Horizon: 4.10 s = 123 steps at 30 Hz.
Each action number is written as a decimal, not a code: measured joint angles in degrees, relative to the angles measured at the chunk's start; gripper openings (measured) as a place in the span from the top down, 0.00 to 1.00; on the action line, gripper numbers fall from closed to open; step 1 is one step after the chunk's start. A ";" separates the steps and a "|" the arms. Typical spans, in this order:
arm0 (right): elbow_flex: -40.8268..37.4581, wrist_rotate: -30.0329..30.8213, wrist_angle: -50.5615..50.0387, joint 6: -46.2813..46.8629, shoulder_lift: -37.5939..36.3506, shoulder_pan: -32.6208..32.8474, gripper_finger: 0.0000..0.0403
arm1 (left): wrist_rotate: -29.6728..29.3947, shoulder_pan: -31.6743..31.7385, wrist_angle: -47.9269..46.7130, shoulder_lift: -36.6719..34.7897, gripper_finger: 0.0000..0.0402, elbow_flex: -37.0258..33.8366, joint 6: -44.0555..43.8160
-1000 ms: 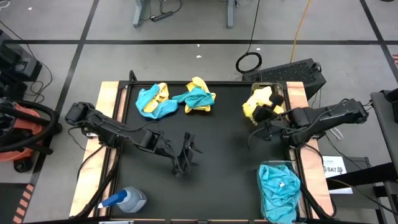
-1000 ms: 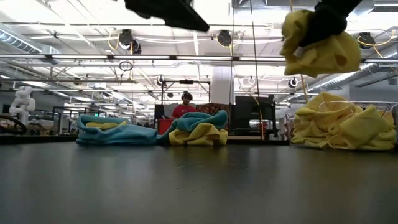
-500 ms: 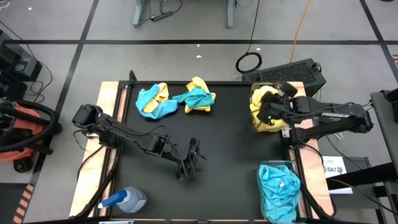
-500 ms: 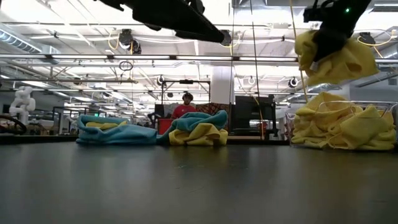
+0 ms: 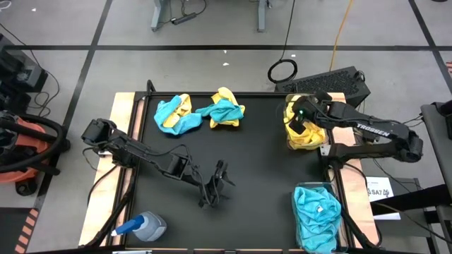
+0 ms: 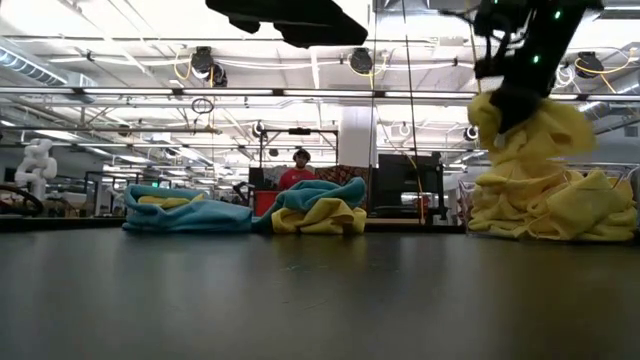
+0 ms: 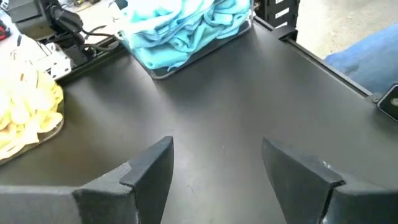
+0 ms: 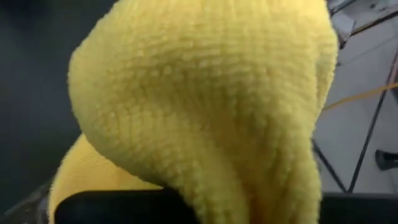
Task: Sort microfiber towel by color & place in baskets
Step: Put the yellow towel into the top transparent bin
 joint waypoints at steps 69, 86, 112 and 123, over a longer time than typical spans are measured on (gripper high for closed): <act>-13.58 -30.13 19.73 -2.73 -12.22 -25.74 0.35 | -0.15 -0.65 0.15 -0.02 0.38 0.00 1.50; -13.78 -29.84 18.37 -0.92 -6.21 -25.74 0.96 | -0.17 -0.65 0.45 -0.04 0.38 0.00 1.57; -13.89 -28.37 18.83 -0.72 15.20 -25.78 0.95 | -0.15 -0.65 -2.06 -0.04 0.38 0.00 0.09; -14.13 -35.04 18.21 -1.55 0.94 -25.67 0.77 | -1.88 -0.67 -2.08 -0.04 0.38 0.00 0.26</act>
